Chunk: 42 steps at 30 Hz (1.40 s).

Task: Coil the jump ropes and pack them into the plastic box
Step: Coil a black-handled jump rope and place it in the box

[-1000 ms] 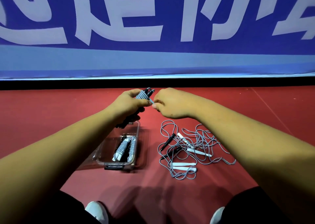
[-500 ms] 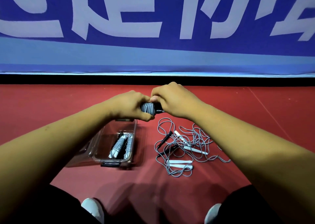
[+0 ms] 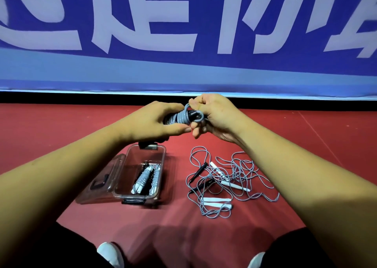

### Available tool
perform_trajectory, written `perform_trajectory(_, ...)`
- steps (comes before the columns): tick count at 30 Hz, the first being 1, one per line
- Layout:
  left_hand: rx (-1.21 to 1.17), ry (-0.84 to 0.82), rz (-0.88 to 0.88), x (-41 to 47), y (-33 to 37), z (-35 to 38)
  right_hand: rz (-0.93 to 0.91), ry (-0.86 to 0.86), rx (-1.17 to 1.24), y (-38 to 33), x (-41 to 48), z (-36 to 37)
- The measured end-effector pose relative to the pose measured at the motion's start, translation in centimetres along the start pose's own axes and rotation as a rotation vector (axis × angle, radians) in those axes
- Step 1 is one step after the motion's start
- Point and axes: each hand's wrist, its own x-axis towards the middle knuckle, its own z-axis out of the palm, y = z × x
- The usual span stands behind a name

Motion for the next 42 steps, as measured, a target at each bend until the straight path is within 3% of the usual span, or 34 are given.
perform_trajectory(4, -0.366, 0.193, -0.052, -0.1, 0.5, 0.4, -0.049, 0.107, 0.004, 0.0, 0.6, 0.0)
perform_trajectory(7, -0.525, 0.243, -0.074, -0.1, 0.5, 1.0, -0.040, 0.143, 0.035, 0.3, 0.9, 0.1)
perform_trajectory(17, -0.563, 0.396, -0.211, 1.4, 0.8, 1.1, -0.130, 0.181, 0.102, 0.4, 0.2, -0.5)
perform_trajectory(23, -0.625, 0.396, -0.252, 1.6, 1.0, 1.3, -0.278, 0.067, 0.291, 0.3, -0.1, -0.8)
perform_trajectory(29, -0.718, 0.384, -0.283, 1.3, 1.2, 1.7, -0.313, 0.231, 0.119, 0.5, 0.7, 0.1)
perform_trajectory(36, -0.856, 0.367, -0.262, 1.0, 2.1, 1.9, -0.353, 0.243, 0.542, -0.4, 0.8, 0.1)
perform_trajectory(39, -0.872, 0.378, -0.259, 1.1, 2.2, 2.0, -0.360, 0.226, 0.520, -0.5, 0.7, -0.1)
perform_trajectory(42, -0.840, 0.415, -0.276, 1.3, 2.1, 2.0, -0.389, 0.236, 0.304, -0.8, 0.5, 0.0)
